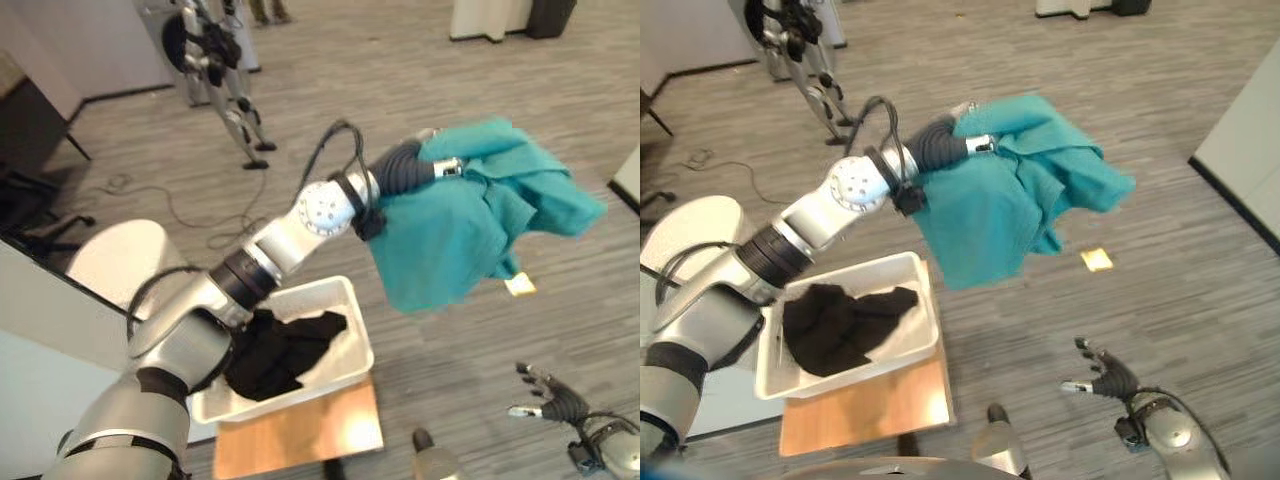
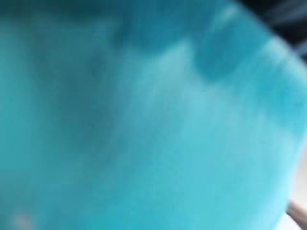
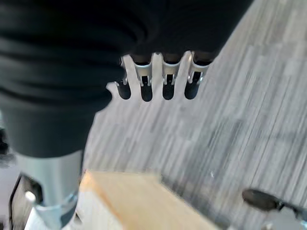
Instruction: Pick up bed clothes into laundry basket.
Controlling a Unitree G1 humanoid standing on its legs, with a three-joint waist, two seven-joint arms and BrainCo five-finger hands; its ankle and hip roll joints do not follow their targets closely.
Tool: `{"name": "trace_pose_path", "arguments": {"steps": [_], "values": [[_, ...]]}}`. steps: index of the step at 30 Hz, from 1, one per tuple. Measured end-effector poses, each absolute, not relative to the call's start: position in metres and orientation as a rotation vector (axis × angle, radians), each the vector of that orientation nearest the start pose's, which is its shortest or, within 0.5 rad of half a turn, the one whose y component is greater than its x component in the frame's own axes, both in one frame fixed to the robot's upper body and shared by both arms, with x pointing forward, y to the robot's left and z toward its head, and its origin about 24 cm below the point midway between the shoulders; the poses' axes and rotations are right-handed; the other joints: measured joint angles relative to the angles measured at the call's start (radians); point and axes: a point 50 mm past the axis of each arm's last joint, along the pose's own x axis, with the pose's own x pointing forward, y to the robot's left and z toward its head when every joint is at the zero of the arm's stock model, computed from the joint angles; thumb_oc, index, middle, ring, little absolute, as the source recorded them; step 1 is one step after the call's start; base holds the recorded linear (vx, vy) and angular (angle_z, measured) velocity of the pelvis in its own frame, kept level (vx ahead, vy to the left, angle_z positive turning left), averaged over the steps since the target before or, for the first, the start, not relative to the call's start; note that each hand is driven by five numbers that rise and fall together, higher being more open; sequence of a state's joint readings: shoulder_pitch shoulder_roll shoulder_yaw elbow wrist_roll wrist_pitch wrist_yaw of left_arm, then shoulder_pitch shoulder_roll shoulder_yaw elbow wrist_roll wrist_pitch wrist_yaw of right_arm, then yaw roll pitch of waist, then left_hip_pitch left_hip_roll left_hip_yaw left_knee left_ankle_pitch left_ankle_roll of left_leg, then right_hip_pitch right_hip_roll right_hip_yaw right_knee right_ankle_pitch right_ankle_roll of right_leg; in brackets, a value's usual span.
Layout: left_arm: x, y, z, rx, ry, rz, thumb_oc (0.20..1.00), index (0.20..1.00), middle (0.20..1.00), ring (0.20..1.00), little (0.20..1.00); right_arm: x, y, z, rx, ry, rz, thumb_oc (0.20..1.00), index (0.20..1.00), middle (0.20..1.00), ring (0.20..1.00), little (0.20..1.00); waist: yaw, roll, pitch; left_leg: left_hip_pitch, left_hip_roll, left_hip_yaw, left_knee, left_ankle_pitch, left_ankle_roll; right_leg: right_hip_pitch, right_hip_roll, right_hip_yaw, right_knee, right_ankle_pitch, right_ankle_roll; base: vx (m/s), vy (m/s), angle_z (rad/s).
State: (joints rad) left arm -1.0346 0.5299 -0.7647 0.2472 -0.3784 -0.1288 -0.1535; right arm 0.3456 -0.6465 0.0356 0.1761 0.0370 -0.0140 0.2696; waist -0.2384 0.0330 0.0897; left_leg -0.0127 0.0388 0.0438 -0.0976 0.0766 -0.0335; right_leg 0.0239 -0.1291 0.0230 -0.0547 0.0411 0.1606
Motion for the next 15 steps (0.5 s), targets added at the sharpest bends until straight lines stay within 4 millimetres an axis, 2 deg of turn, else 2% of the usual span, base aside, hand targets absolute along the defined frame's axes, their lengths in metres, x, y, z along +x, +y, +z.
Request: {"name": "trace_pose_path", "arguments": {"steps": [2, 5, 9, 15], "values": [[0.338, 0.056, 0.223, 0.605, -0.520, -0.817, 0.200, 0.200, 0.200, 0.200, 0.200, 0.164, -0.290, -0.017, -0.537, 0.552, 0.228, 1.000, 1.000, 1.000, 1.000, 1.000, 0.028, -0.016, -0.002, 0.003, -0.004, -0.016, -0.001, -0.006, -0.009, 0.017, -0.003, -0.020, -0.020, 0.001, -0.008, 0.00, 0.078, 0.31], [0.339, 0.063, 0.220, 0.613, -0.503, -0.801, 0.200, 0.200, 0.200, 0.200, 0.200, 0.168, -0.290, -0.014, -0.531, 0.532, 0.214, 1.000, 1.000, 1.000, 1.000, 1.000, 0.053, -0.042, -0.007, 0.000, -0.014, -0.033, -0.001, -0.008, -0.004, 0.034, -0.011, -0.036, -0.034, -0.001, -0.010, 0.00, 0.049, 0.23], [0.340, 0.066, 0.219, 0.619, -0.498, -0.795, 0.200, 0.200, 0.200, 0.200, 0.200, 0.167, -0.282, -0.019, -0.493, 0.526, 0.215, 1.000, 1.000, 1.000, 1.000, 1.000, 0.051, -0.077, -0.027, -0.009, -0.022, -0.041, -0.001, -0.006, -0.006, 0.035, -0.018, -0.045, -0.042, -0.002, -0.009, -0.01, 0.036, 0.07], [0.343, 0.072, 0.219, 0.682, -0.502, -0.765, 0.200, 0.200, 0.200, 0.200, 0.200, 0.162, -0.282, -0.023, -0.505, 0.545, 0.219, 1.000, 1.000, 1.000, 1.000, 1.000, 0.043, -0.083, -0.032, -0.019, -0.022, -0.053, -0.001, -0.002, -0.002, 0.031, -0.017, -0.057, -0.043, -0.005, -0.009, -0.01, 0.024, 0.06]]}}
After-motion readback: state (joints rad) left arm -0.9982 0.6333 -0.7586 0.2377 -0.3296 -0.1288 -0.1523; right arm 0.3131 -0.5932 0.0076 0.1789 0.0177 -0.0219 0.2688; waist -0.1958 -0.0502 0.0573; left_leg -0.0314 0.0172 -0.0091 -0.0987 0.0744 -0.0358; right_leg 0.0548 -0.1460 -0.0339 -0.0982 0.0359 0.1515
